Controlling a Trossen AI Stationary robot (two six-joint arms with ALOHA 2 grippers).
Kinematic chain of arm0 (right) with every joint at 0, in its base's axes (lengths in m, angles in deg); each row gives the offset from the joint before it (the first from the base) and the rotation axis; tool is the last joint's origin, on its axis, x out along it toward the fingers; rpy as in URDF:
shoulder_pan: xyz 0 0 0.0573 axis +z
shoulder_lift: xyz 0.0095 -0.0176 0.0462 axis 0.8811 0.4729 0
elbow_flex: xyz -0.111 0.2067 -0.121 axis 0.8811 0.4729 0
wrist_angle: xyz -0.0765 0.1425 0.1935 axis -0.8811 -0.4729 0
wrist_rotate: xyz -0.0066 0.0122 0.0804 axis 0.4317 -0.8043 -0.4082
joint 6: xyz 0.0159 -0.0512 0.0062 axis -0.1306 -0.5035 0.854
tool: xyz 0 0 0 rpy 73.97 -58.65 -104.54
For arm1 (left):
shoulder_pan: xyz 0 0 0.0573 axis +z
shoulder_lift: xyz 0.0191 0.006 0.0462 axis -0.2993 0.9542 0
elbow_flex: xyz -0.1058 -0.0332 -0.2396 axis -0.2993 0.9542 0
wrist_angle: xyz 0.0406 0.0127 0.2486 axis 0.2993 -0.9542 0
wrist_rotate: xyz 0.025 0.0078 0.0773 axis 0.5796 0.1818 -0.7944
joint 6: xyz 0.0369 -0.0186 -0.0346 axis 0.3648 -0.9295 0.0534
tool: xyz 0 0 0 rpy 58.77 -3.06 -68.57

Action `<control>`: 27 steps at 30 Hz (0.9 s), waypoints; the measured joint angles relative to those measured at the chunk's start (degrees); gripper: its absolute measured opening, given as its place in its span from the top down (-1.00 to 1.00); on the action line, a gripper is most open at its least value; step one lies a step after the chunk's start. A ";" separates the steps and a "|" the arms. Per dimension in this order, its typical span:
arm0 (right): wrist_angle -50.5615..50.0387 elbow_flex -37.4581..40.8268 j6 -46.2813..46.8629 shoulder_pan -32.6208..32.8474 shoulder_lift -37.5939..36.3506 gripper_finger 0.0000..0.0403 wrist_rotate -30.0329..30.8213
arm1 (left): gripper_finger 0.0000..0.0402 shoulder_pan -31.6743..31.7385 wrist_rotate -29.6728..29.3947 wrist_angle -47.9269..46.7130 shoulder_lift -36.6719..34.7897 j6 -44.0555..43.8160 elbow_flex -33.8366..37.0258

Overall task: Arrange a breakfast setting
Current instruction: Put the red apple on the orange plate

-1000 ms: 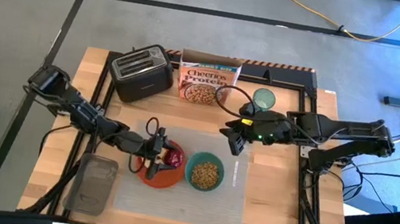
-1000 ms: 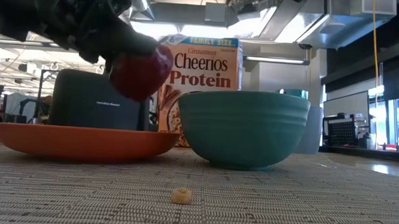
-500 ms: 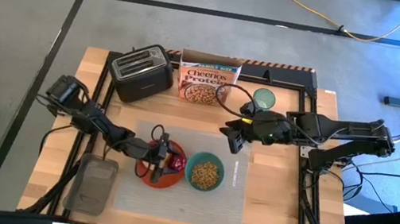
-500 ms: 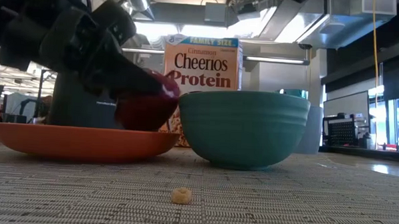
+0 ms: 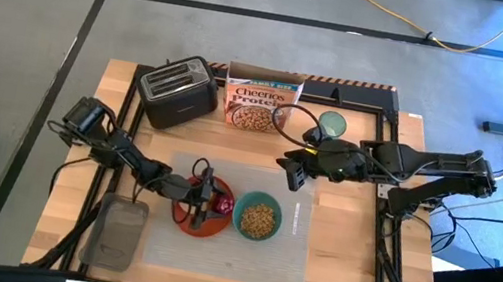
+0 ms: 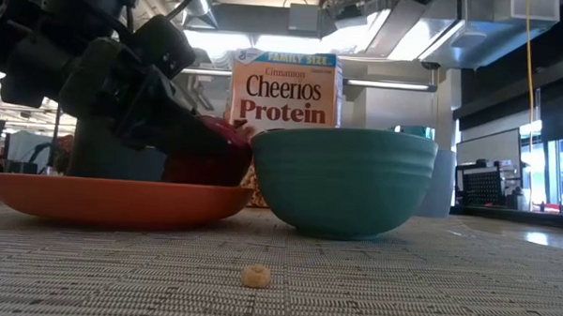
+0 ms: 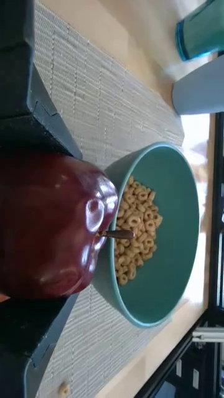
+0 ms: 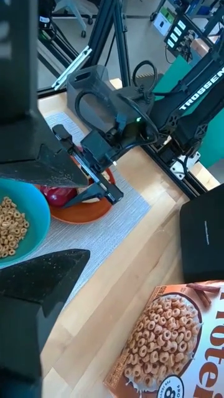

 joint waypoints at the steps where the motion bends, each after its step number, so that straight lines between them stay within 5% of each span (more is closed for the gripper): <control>1: 0.02 -0.01 0.02 0.00 0.00 0.18 0.02 | -0.50 0.04 -0.09 -0.03 0.00 0.00 0.00; 13: -0.09 -0.02 -0.12 0.00 0.00 0.18 -0.09 | -0.89 0.84 -1.28 -0.27 -0.16 -3.49 -0.02; 20: -0.42 -0.01 -1.29 0.00 0.00 0.18 -0.07 | -0.95 0.83 -1.17 -1.86 -3.38 -3.48 -0.01; 27: -1.65 -0.01 -1.45 0.00 0.00 0.18 -0.08 | -0.95 1.43 -0.14 -19.56 -11.50 -9.01 -3.03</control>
